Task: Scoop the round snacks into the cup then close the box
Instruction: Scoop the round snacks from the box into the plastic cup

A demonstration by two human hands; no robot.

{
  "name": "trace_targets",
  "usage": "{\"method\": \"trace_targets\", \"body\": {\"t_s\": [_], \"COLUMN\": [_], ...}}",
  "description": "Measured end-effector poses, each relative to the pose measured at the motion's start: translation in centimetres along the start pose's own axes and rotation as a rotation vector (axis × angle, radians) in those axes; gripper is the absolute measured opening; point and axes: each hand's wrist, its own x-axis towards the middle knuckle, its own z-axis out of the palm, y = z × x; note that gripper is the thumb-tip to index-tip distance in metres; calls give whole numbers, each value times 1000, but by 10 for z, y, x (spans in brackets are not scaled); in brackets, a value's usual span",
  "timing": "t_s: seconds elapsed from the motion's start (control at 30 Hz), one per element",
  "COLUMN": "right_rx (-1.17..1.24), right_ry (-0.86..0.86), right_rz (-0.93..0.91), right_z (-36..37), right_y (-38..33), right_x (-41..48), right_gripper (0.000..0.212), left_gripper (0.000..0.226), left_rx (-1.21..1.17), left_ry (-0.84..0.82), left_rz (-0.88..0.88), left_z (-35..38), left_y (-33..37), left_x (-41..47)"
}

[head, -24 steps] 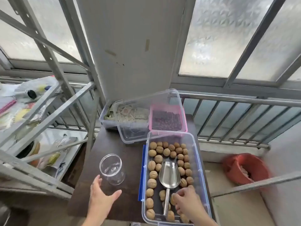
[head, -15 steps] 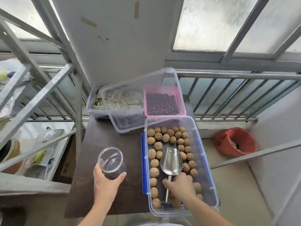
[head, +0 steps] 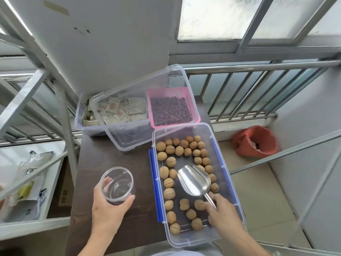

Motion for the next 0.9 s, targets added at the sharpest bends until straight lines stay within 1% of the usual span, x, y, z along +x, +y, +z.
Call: {"method": "trace_targets", "body": {"t_s": [0.03,0.07,0.17,0.23,0.33,0.4,0.5,0.63,0.7,0.83,0.9], "right_rx": [-4,3,3,-26,-47,-64,12,133,180,200,280], "right_ry": [-8,-25,-101,-138,-137,-133,-138,-131,-123,-68,-59], "right_rz": [-24,-39,-13,13,18,-5,-30,-49,-33,-3,23], "right_z": [-10,-18,-31,-24,-7,3,18,45,57,76,80], "right_y": [8,16,30,35,24,9,-15,-30,-34,-35,-33], "right_x": [-5,-11,-23,-24,-22,-14,0,20,26,33,37], "right_gripper": [11,13,33,38,31,33,37,35,36,37,37], "left_gripper": [93,93,96,98,98,98,99,100,100,99,98], "left_rx": [7,17,60,102,143,146,138,146,143,126,120], "left_ry": [-13,-26,-63,-84,-103,-115,-119,-115,-124,-138,-137], "left_rz": [20,33,74,115,175,204,224,233,236,225,220], "left_z": [-2,-4,-8,-10,-12,-14,-18,-24,-27,-31,-33], "left_y": [3,7,9,9,13,17,24,27,27,28,27], "left_x": [-2,-4,-9,-11,-14,-15,-15,-16,-18,-20,-20]}}
